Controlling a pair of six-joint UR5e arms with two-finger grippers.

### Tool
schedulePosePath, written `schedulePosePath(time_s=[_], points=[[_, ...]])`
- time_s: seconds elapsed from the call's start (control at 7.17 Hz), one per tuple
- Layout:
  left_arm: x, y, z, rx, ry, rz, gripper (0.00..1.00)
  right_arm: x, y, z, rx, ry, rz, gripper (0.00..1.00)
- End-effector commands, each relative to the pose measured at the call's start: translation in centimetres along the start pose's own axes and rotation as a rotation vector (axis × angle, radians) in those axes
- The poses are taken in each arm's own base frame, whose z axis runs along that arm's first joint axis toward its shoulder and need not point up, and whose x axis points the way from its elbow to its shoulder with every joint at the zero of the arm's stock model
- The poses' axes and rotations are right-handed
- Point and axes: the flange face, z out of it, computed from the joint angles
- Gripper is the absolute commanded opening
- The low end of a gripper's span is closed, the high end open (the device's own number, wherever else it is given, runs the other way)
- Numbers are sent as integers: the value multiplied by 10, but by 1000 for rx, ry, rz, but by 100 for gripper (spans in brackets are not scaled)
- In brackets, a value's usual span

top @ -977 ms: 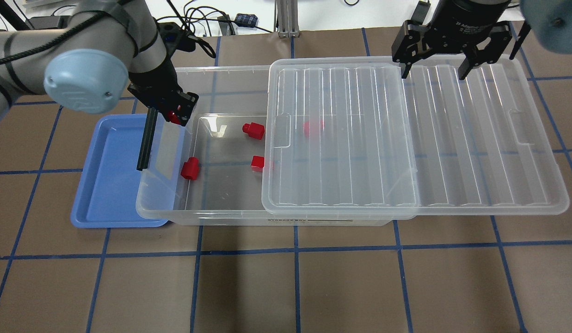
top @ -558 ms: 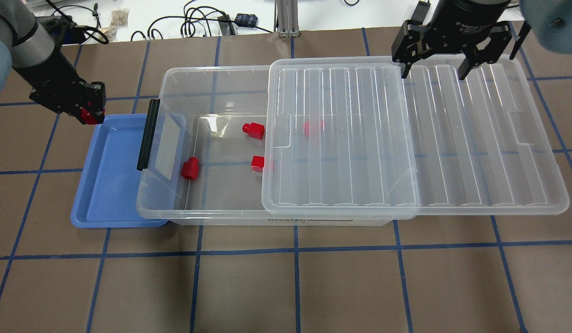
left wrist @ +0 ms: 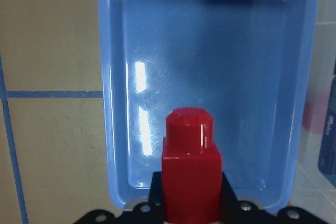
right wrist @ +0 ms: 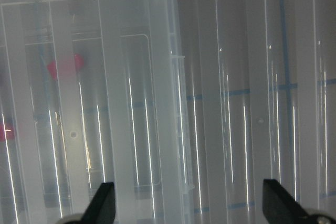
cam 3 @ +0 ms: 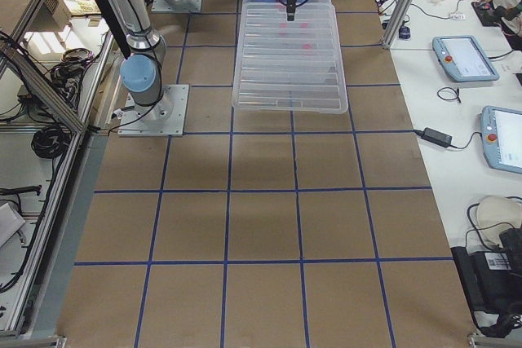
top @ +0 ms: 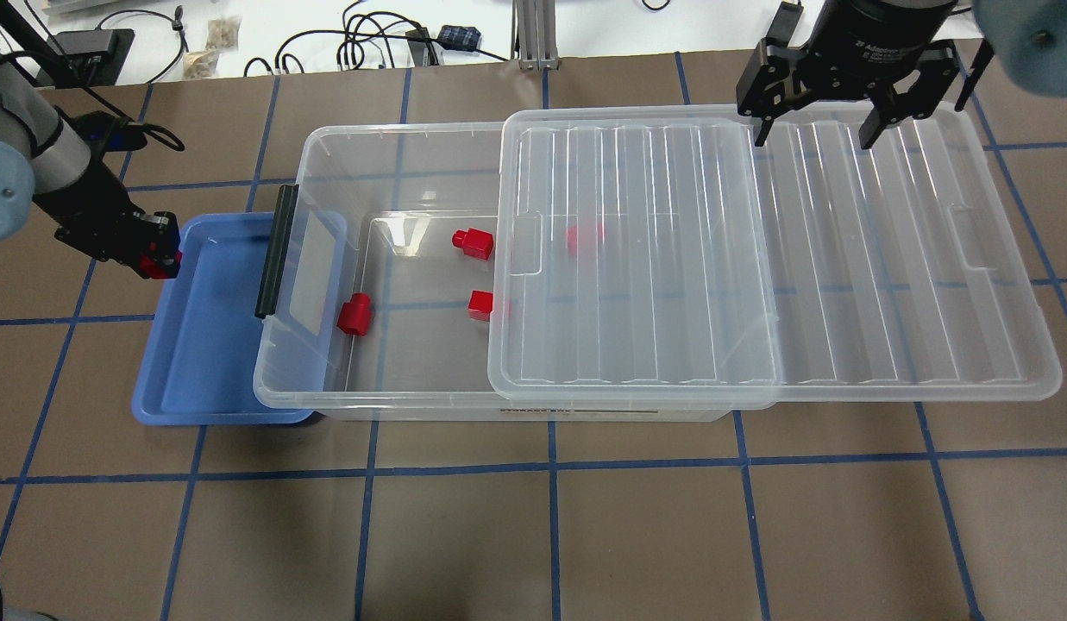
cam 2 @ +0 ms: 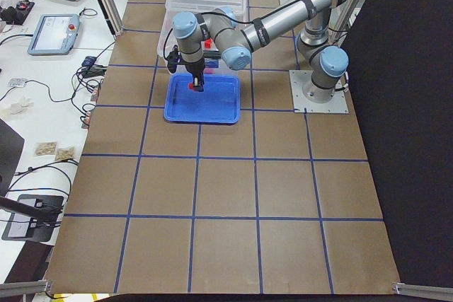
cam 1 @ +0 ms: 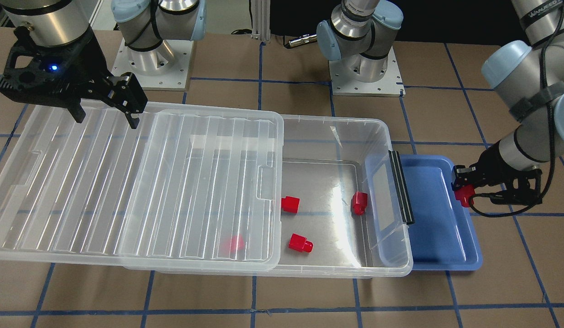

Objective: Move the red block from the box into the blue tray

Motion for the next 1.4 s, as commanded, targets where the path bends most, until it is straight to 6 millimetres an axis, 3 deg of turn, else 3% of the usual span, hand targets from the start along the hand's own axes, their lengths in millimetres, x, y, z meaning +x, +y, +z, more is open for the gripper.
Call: schedulePosePath(time_s=[0.0, 0.28, 0.56, 0.7, 0.84, 1.12, 1.26], points=[[4, -12, 45, -3, 82, 11, 0, 84, -19, 2, -12, 15, 4, 100], [0, -21, 72, -22, 87, 36, 0, 194, -26, 13, -41, 21, -29, 100], [-2, -29, 89, -21, 93, 36, 0, 284, -13, 40, -75, 1, -55, 100], [-2, -31, 96, -24, 98, 39, 3, 308, -8, 55, -100, -17, -87, 100], [-4, -31, 100, -33, 96, 39, 28, 326, -8, 75, -111, -27, -107, 100], [-3, -30, 102, -44, 101, 36, 57, 337, -13, 144, -127, -35, -124, 100], [-3, -30, 101, -46, 102, 34, 74, 336, -11, 163, -111, -26, -127, 100]])
